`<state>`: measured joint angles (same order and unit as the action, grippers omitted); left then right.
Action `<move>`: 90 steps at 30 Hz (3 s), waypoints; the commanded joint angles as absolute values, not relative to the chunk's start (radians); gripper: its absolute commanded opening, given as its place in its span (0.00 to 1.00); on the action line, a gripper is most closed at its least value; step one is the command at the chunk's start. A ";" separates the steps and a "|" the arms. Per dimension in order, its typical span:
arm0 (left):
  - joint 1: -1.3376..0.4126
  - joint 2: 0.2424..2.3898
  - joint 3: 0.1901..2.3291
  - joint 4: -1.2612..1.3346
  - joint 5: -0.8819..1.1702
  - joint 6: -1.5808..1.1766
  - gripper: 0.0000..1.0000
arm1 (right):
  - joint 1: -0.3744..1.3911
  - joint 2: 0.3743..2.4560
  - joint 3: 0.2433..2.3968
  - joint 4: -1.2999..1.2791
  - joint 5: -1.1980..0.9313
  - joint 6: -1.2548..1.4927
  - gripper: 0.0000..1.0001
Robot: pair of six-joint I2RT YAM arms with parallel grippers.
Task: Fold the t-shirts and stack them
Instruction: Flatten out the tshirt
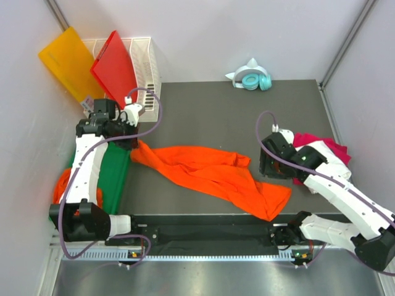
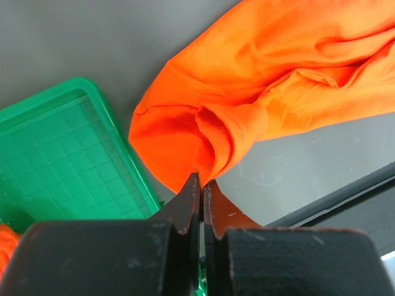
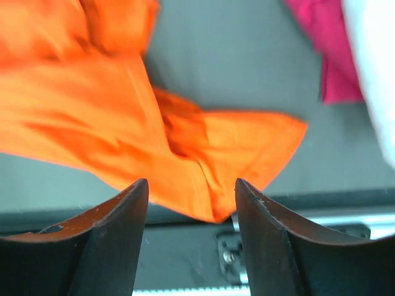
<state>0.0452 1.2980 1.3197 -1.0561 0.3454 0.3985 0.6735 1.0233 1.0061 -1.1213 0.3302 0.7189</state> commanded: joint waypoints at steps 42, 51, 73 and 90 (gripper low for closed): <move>0.029 1.266 1.270 -0.968 0.322 0.307 0.00 | 0.776 1.626 1.043 -0.489 0.270 0.603 0.00; 0.028 1.269 1.252 -0.951 0.336 0.291 0.00 | 0.843 1.424 0.973 -0.543 0.357 0.646 0.00; 0.006 1.282 1.233 -0.931 0.322 0.284 0.00 | 1.183 1.281 0.845 -0.728 0.363 0.929 0.00; 0.005 1.270 1.229 -0.933 0.314 0.275 0.00 | 1.109 1.373 0.922 -0.729 0.453 0.907 0.54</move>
<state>0.0063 1.2984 1.2377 -0.9699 0.3161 0.2817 1.1160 1.3575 0.9352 -0.7681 0.4568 0.8978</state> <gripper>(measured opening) 0.022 0.553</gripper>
